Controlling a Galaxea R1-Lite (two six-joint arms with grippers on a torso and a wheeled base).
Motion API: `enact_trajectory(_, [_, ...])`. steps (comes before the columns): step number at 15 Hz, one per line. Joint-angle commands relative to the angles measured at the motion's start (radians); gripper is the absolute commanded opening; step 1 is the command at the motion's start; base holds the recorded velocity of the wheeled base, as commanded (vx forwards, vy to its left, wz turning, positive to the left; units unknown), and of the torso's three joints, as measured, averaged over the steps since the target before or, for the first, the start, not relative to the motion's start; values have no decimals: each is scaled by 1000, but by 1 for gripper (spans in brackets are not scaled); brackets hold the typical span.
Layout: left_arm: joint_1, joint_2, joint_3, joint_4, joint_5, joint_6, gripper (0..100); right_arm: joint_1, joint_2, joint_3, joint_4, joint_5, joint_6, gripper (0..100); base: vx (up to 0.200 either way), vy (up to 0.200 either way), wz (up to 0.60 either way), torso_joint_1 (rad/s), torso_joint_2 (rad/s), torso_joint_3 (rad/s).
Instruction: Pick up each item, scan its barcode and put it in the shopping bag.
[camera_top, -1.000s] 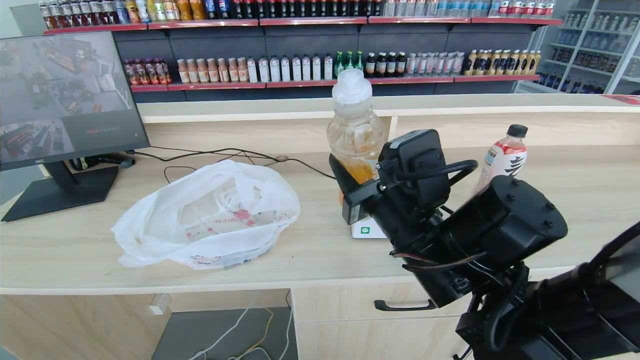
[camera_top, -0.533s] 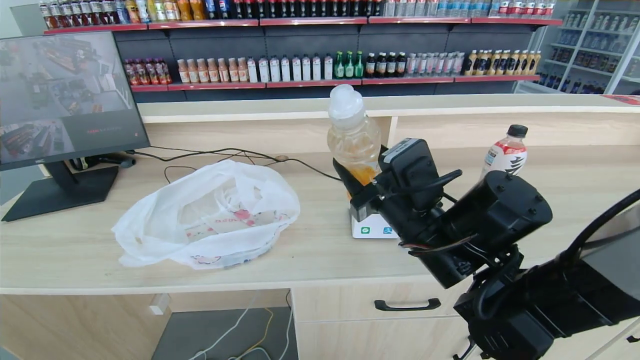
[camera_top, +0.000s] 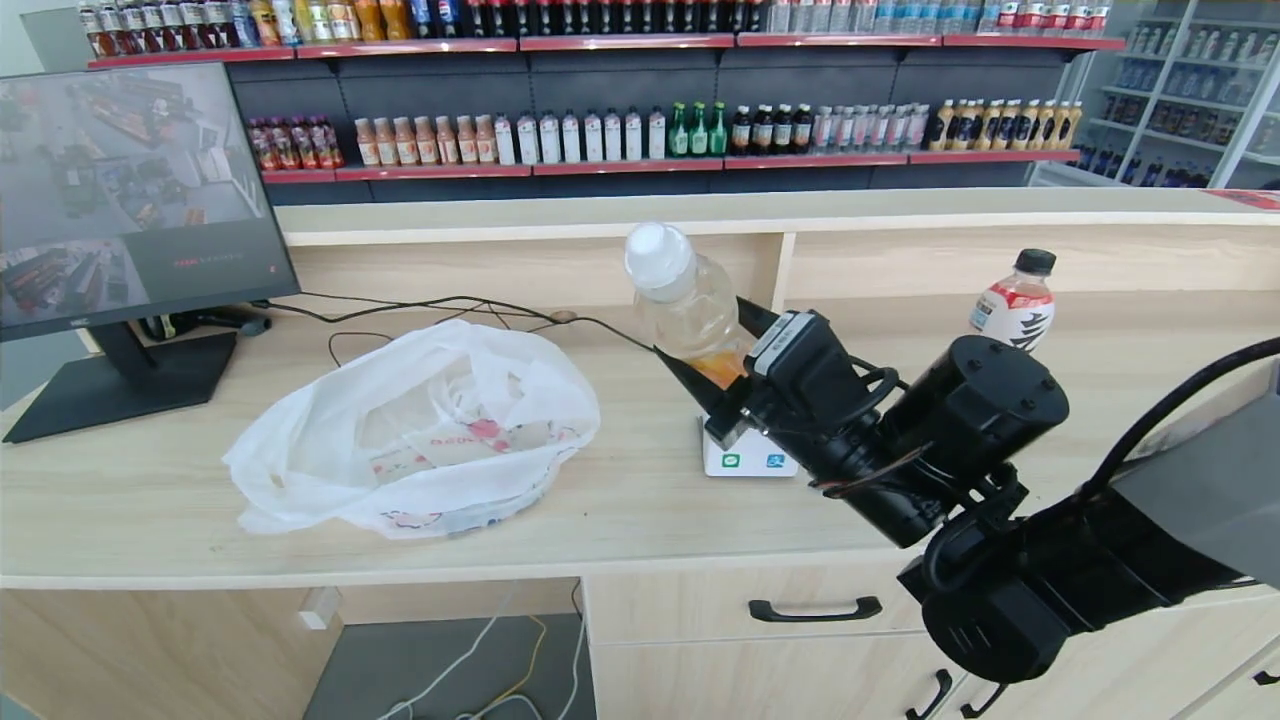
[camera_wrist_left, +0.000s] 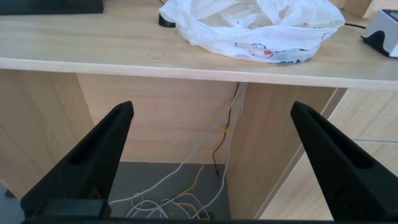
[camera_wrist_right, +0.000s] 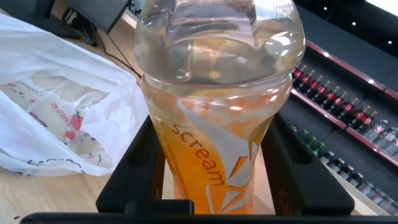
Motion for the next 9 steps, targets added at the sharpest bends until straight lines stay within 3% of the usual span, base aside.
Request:
enact_trajectory(1, [0,0,0,0,0,1,100,-21,43,-45,-2,28,-5,0,0,0,0,0,0,0])
enact_trajectory(9, [0,0,0,0,0,1,100,-152,97,-102,-2,241,-25,0,0,0,0,0,0,0])
